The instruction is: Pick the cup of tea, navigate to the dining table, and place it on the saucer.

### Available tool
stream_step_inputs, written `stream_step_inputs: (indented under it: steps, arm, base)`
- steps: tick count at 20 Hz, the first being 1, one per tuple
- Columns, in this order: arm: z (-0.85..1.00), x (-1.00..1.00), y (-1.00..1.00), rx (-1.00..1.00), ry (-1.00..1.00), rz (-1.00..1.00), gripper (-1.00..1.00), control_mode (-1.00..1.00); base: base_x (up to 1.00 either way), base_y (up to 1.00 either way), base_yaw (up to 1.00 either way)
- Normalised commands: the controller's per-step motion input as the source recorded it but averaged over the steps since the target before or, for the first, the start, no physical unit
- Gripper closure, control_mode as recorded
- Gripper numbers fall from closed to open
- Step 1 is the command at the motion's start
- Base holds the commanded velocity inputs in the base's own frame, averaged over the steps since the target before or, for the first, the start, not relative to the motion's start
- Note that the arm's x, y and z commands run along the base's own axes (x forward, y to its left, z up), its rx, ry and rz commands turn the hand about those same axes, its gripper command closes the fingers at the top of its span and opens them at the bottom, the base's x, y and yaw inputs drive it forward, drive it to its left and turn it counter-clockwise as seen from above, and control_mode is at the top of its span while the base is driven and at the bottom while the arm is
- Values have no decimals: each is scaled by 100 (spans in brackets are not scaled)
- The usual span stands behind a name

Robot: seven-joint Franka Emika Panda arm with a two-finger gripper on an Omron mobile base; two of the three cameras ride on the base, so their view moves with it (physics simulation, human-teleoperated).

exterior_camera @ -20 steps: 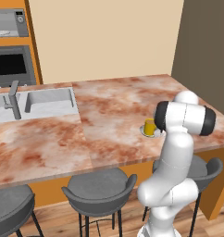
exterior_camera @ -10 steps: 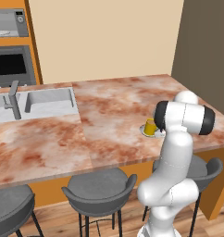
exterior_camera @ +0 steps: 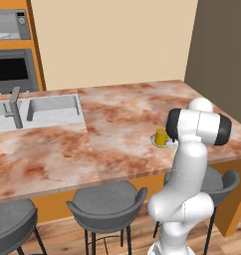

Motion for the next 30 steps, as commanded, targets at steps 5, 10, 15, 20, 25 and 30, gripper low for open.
stream_step_inputs:
  steps: [5,10,15,20,25,30]
  arm:
    - [3,0,0,0,0,0,-100,-100]
    - [35,0,0,0,0,-1,-100,-100]
    - [70,-5,0,1,0,-2,-100,-100]
    - [55,-31,0,2,1,-2,-100,-100]
    - [38,-63,0,0,15,-1,-100,-100]
    - [23,-69,1,0,26,-4,-100,-100]
  base:
    - [0,0,0]
    - [0,0,0]
    - [0,0,0]
    - [0,0,0]
    - [0,0,0]
    - [0,0,0]
